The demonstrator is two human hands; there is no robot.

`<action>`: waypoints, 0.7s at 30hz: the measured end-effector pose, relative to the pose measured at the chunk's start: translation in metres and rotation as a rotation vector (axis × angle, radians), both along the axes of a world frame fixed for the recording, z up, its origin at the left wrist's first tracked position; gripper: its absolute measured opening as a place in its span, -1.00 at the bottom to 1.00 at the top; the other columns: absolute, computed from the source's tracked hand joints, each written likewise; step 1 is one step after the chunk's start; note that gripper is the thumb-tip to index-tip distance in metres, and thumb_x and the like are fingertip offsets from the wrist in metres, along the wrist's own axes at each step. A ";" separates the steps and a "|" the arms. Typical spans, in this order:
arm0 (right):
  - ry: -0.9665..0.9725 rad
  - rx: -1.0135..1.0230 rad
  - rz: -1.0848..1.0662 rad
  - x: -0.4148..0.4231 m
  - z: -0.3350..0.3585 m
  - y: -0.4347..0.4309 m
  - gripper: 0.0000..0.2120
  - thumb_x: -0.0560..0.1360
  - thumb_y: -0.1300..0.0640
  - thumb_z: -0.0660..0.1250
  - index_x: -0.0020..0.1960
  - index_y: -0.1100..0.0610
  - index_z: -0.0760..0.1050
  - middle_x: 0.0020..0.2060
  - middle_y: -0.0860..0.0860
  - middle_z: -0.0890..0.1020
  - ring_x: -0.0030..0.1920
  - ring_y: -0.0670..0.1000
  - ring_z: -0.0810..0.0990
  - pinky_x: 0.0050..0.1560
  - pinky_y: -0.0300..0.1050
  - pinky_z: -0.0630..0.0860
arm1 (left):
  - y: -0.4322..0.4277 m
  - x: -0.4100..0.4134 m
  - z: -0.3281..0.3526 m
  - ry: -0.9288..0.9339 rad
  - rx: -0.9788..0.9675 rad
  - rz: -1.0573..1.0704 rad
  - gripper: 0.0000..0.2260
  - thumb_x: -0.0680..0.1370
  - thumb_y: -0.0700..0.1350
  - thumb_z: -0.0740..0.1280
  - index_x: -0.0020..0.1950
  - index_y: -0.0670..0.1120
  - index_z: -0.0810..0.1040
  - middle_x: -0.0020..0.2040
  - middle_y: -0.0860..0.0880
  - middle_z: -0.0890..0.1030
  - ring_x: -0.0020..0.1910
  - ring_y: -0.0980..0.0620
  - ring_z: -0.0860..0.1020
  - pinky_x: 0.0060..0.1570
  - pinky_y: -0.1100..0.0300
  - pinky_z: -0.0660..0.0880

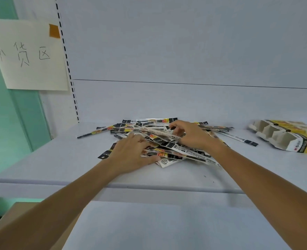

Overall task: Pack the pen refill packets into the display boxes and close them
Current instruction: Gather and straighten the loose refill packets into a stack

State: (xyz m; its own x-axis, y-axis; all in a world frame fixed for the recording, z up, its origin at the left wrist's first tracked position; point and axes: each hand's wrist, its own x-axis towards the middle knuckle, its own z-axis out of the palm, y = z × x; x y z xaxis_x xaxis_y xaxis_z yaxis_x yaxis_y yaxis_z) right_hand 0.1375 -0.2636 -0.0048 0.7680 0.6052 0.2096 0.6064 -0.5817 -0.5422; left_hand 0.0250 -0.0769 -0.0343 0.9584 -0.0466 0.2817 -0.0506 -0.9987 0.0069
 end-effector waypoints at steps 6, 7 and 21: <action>0.209 -0.109 0.075 -0.011 0.019 -0.006 -0.86 0.41 0.16 0.41 -0.04 0.02 0.63 -0.08 -0.08 0.58 -0.05 -0.14 0.50 -0.04 -0.27 0.41 | -0.002 0.002 0.004 -0.056 -0.104 0.214 -0.28 0.26 0.50 0.21 0.12 -0.06 0.49 0.15 0.03 0.45 0.16 0.01 0.42 0.01 0.09 0.40; 0.241 -0.119 0.075 -0.012 0.021 -0.007 -0.82 0.39 -0.04 0.43 -0.05 0.00 0.63 -0.03 -0.08 0.59 0.02 -0.10 0.51 0.10 -0.17 0.42 | -0.002 0.003 0.003 -0.046 -0.137 0.215 -0.28 0.25 0.49 0.24 0.14 -0.05 0.46 0.16 0.03 0.43 0.16 0.01 0.41 0.00 0.09 0.39; 0.051 -0.463 0.035 0.001 0.007 0.009 -0.01 0.28 -0.21 0.48 0.49 0.13 0.02 0.37 0.14 0.33 -0.21 -0.13 0.55 -0.12 -0.27 0.48 | 0.039 -0.002 0.012 -0.106 -0.261 0.076 -0.32 0.33 0.22 0.44 0.36 0.00 0.36 0.36 0.00 0.39 0.37 -0.03 0.29 0.31 0.08 0.25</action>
State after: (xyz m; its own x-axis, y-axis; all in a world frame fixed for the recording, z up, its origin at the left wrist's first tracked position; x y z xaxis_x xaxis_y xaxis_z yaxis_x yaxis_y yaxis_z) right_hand 0.1385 -0.2547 0.0026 0.7477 0.6519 -0.1263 0.6091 -0.7491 -0.2605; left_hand 0.0230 -0.0374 -0.0227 0.9209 0.1116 0.3734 0.0103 -0.9648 0.2628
